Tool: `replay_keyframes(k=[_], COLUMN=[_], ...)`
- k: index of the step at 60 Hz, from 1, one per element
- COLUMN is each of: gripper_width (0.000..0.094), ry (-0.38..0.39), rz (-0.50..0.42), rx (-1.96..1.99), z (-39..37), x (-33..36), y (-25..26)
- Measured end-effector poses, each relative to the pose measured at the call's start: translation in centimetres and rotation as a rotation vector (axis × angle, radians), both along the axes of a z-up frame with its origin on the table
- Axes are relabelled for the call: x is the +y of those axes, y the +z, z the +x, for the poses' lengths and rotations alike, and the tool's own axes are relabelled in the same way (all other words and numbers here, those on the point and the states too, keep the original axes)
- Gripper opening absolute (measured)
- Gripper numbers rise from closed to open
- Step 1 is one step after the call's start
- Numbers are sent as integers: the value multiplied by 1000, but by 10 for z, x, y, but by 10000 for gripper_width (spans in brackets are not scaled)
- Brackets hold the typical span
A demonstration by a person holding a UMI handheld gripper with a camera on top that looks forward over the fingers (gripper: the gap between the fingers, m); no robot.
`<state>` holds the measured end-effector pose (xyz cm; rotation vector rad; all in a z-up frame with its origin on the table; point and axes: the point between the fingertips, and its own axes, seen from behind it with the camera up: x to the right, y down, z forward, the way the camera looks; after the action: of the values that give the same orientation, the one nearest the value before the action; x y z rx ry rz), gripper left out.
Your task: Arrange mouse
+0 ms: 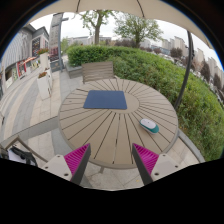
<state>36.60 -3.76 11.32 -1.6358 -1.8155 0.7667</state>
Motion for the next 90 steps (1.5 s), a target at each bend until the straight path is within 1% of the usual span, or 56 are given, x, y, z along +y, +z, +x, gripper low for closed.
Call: replay_keyframes(k=[7,13,19,27,34,47,52,59,64,68,73,77,81,86,87,88,89,90], gripper_width=[851,853,859,855,854,853,854,854,852,851,852,848,833,781,734,647,480,456], ry=[-94,-165,-193,-211,-202,-143,-131,-133,-140,-160,-189,-191,-183,-174,-168,-158,-141,-139], rz=[43,75,112,78,50,89,103,53,42,28,-13,-32,-27,-32,-29,-21,-12,1], rx=[1,10,24,60,95,98,87,77,67,55,27,15,11,5,3,2,-4,-9], z=[4,-13,-24,-49,-74,-122,-142,-172,-192,-205,-213,-216,-216,-215,-215,-216,-216,-216], x=[32,88,135,172,189,200,205,205,210,214,216,218,218,215,215,214,213,215], y=[-4,-32,-56,-78,-82,-108,-120,-124,-125,-127,-129,-132,-132,-132,-132,-132,-131,-132])
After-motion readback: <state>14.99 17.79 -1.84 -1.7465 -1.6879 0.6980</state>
